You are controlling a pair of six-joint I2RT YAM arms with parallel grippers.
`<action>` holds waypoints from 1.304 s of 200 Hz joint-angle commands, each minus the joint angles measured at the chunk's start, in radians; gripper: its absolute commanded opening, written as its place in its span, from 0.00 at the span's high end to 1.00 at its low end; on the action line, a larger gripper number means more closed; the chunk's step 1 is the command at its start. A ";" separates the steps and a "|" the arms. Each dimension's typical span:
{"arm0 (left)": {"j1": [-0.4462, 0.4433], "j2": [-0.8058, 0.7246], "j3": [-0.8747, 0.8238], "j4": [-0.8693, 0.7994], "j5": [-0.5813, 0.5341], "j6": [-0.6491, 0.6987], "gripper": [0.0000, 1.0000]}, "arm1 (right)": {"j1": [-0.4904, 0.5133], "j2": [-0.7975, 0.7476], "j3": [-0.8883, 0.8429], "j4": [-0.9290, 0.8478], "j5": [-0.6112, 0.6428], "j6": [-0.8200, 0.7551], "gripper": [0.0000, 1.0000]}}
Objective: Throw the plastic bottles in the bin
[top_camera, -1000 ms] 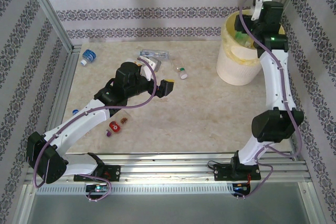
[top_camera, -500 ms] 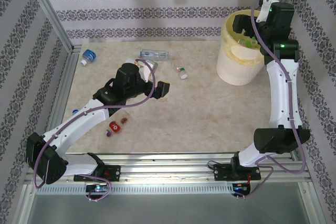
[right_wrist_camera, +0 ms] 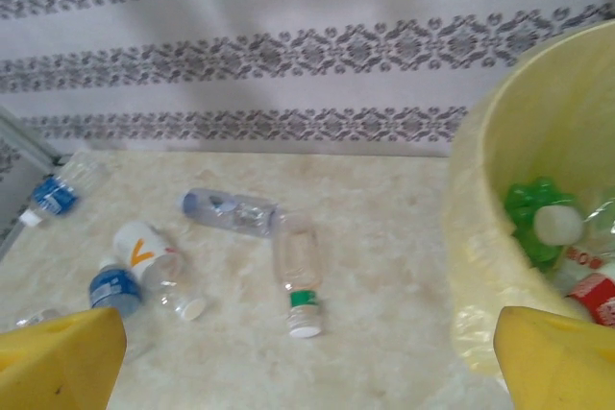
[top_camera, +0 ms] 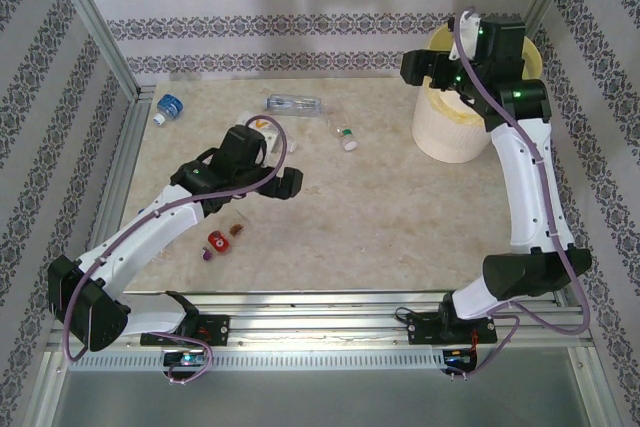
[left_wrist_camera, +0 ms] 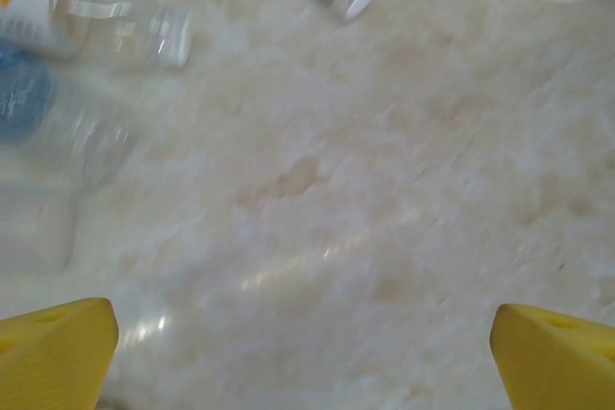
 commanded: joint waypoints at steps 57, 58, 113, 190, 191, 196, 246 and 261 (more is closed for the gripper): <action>0.082 -0.093 -0.112 -0.369 -0.084 -0.210 0.00 | 0.044 -0.048 -0.064 -0.002 -0.043 0.032 0.02; 0.082 -0.094 -0.113 -0.371 -0.083 -0.212 0.00 | 0.045 -0.048 -0.064 -0.001 -0.043 0.032 0.02; 0.162 -0.074 -0.152 -0.474 -0.080 -0.267 0.00 | 0.060 -0.049 -0.078 0.002 -0.052 0.037 0.02; 0.243 -0.001 -0.204 -0.450 -0.041 -0.281 0.00 | 0.067 -0.068 -0.106 0.015 -0.048 0.047 0.02; 0.244 0.000 -0.204 -0.448 -0.040 -0.281 0.00 | 0.067 -0.068 -0.107 0.015 -0.048 0.047 0.02; 0.249 0.006 -0.207 -0.444 -0.032 -0.281 0.00 | 0.067 -0.069 -0.109 0.014 -0.047 0.047 0.02; 0.279 0.062 -0.246 -0.398 0.004 -0.243 0.00 | 0.068 -0.088 -0.127 0.012 -0.043 0.047 0.02; 0.280 0.067 -0.266 -0.375 0.018 -0.232 0.00 | 0.068 -0.092 -0.132 0.013 -0.040 0.044 0.02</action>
